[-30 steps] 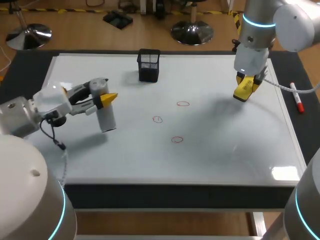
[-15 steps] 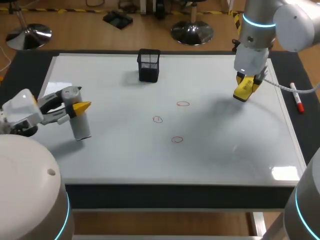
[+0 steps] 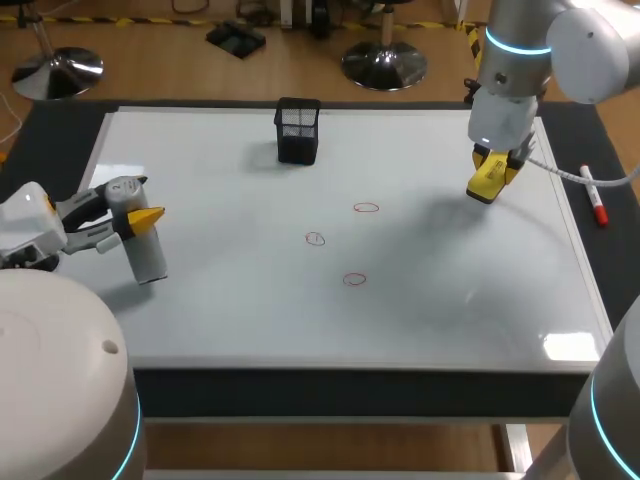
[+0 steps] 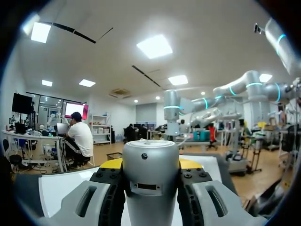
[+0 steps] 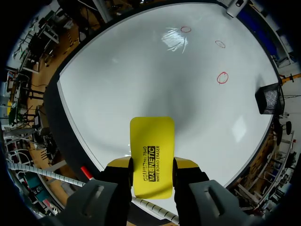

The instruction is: Pick up the inspection probe, press it on each red-marked spot on the whiteboard one by one, put down the probe, pick up the eraser, and wipe off all the red marks.

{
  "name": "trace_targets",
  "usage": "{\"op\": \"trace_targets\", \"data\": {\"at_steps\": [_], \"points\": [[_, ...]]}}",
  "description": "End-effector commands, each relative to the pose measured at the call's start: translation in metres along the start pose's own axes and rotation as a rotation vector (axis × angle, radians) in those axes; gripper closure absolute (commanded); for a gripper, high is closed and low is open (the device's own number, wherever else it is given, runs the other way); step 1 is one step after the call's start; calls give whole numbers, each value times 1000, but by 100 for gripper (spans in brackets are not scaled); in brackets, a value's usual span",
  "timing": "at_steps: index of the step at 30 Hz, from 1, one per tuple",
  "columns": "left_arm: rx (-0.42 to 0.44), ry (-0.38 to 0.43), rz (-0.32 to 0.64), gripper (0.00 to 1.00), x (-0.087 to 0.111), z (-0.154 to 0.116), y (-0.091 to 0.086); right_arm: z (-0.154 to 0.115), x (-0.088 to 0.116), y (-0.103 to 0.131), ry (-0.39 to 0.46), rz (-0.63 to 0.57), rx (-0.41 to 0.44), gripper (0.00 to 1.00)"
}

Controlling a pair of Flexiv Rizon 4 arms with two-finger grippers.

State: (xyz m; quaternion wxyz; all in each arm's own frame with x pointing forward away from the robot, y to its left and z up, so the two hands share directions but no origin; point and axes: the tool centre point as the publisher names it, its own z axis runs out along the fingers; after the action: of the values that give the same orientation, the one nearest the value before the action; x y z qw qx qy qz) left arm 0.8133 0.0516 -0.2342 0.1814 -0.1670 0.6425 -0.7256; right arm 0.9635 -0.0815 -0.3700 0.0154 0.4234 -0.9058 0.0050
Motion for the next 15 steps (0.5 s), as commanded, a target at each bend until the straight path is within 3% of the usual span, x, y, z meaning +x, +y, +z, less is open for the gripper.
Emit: {"op": "trace_targets", "data": {"at_steps": [1,3,7,15], "points": [[1,3,-1,100,-1,0,-1,-1,0,0,2,-1,3,100],[1,3,-1,100,-1,0,-1,2,-1,-1,11,-17,4,100],[1,3,-1,100,-1,0,-1,0,-28,24,29,-96,20,100],[1,3,-1,100,-1,0,-1,-7,-100,84,13,-261,49,100]]}}
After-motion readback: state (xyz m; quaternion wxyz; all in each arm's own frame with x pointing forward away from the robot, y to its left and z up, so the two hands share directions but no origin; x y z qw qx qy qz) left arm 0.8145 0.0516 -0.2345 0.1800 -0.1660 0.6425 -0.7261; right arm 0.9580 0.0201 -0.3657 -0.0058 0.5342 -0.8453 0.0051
